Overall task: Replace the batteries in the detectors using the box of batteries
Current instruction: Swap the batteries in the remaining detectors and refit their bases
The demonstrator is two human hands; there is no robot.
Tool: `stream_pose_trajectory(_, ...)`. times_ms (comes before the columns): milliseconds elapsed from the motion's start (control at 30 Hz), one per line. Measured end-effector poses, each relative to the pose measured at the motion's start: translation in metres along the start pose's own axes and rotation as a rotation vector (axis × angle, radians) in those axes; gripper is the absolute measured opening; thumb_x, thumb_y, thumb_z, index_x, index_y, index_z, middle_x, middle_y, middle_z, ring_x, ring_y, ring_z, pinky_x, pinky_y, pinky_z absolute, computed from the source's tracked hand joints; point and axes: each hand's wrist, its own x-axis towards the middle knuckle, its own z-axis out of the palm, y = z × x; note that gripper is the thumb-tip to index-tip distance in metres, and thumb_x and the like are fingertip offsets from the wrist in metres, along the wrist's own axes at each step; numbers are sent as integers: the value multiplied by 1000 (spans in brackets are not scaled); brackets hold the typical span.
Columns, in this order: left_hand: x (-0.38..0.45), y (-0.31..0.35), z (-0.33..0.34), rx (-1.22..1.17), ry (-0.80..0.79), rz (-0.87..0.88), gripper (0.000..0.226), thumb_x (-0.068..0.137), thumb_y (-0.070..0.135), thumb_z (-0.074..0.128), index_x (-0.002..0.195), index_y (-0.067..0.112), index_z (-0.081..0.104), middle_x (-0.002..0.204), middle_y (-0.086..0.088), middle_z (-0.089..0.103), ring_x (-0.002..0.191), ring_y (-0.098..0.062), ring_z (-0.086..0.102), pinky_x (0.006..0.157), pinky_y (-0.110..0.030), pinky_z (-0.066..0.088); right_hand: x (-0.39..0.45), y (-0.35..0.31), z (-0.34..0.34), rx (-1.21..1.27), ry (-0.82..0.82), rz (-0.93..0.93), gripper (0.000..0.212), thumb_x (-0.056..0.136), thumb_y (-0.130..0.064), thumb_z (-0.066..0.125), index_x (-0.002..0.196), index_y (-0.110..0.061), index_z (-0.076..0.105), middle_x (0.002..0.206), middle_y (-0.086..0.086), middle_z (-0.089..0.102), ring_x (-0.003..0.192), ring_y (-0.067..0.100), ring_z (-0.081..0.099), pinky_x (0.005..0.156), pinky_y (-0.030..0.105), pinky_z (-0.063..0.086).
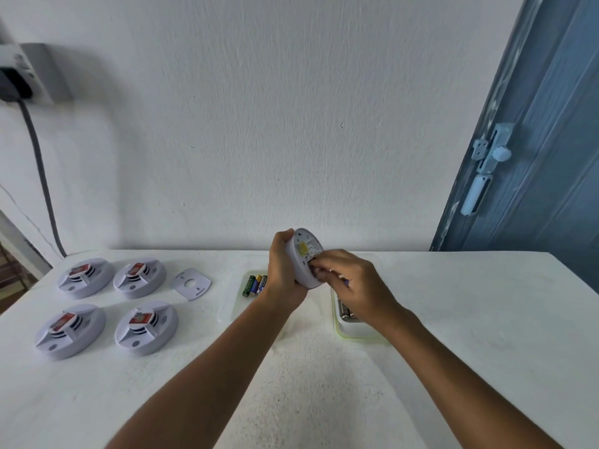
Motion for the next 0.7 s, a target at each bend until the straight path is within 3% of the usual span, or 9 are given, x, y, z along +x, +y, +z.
stream_pose_trajectory(67, 0, 1, 1, 31, -22, 28, 35, 90, 44, 42, 91, 10, 54, 82, -10, 52, 78, -26, 54, 78, -40, 44, 6, 0, -5, 99, 96, 133, 11, 91, -10, 60, 98, -7, 69, 90, 3, 69, 83, 5, 63, 70, 12, 48)
stream_pose_trajectory(133, 3, 2, -2, 53, 9, 48, 31, 89, 43, 46, 92, 14, 55, 87, -10, 52, 84, -27, 53, 83, -44, 44, 12, 8, -12, 39, 127, 326, 7, 93, -13, 61, 98, -11, 65, 78, -1, 66, 68, 3, 61, 63, 16, 44)
stream_pose_trajectory(200, 5, 2, -8, 63, 50, 41, 28, 89, 43, 48, 92, 17, 58, 89, -9, 54, 86, -28, 53, 86, -46, 43, 16, 22, -19, -166, -4, 550, 9, 92, -16, 62, 100, -15, 60, 76, 3, 65, 65, 11, 61, 63, 24, 44)
stream_pose_trajectory(267, 7, 1, -13, 63, 74, 23, 26, 89, 43, 49, 91, 19, 58, 90, -9, 55, 86, -28, 53, 85, -47, 44, 16, 30, -21, -438, -223, 679, 6, 88, -15, 61, 93, -11, 62, 85, 9, 66, 75, 24, 65, 65, 27, 46)
stream_pose_trajectory(333, 8, -3, -17, 56, 89, 4, 25, 89, 43, 49, 92, 20, 59, 91, -9, 56, 86, -28, 54, 84, -47, 45, 16, 29, -18, -617, -427, 728, 7, 87, -10, 59, 93, -7, 59, 93, 9, 61, 90, 30, 64, 67, 28, 45)
stream_pose_trajectory(433, 7, -7, -20, 28, 98, -2, 24, 89, 42, 50, 92, 20, 59, 92, -10, 56, 88, -29, 54, 84, -48, 45, 13, 25, -9, -730, -590, 737, 12, 86, 0, 53, 92, -10, 50, 96, 10, 55, 95, 28, 62, 66, 29, 42)
stream_pose_trajectory(533, 4, -7, -21, 0, 93, -12, 25, 89, 41, 50, 91, 18, 60, 90, -10, 57, 87, -29, 54, 86, -49, 43, 11, 26, -3, -753, -643, 760, 18, 86, 2, 52, 101, -8, 55, 105, 10, 58, 97, 28, 62, 66, 29, 41)
stream_pose_trajectory(700, -1, -1, -29, -6, 68, -1, 28, 89, 42, 48, 89, 17, 61, 91, -11, 57, 86, -30, 54, 85, -49, 43, 14, 25, -8, -778, -581, 720, 18, 87, 0, 51, 103, -6, 57, 77, 1, 45, 78, 23, 52, 64, 28, 41)
